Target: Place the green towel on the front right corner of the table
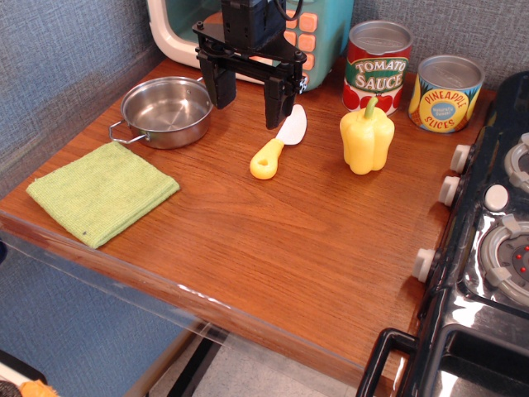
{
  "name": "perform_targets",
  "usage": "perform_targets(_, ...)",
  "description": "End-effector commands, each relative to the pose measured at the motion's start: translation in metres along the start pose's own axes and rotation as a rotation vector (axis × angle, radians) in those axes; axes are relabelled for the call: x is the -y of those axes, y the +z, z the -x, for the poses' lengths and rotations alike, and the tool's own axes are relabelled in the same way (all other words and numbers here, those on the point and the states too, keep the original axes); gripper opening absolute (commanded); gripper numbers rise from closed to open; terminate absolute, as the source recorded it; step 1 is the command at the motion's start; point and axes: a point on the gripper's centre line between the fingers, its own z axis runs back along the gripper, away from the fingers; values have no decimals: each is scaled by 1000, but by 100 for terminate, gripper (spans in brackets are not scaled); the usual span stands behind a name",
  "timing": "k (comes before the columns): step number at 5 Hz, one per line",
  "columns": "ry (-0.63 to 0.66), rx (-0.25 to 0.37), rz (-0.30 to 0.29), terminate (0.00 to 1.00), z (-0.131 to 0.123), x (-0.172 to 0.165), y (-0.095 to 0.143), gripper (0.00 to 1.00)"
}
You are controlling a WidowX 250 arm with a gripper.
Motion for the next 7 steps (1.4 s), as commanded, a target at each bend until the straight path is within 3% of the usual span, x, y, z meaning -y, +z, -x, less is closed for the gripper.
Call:
perform_targets(1,0,0,0,0,0,0,0,100)
perform_targets(3,-8,1,49,0,46,-52,-3,100)
perform_targets(5,-38,-30,-8,0,98,-113,-25,100)
perform_targets(6,30,-76,4,0,119,-132,-48,100)
perform_targets(7,64,-77,-1,0,120,-139,-58,100)
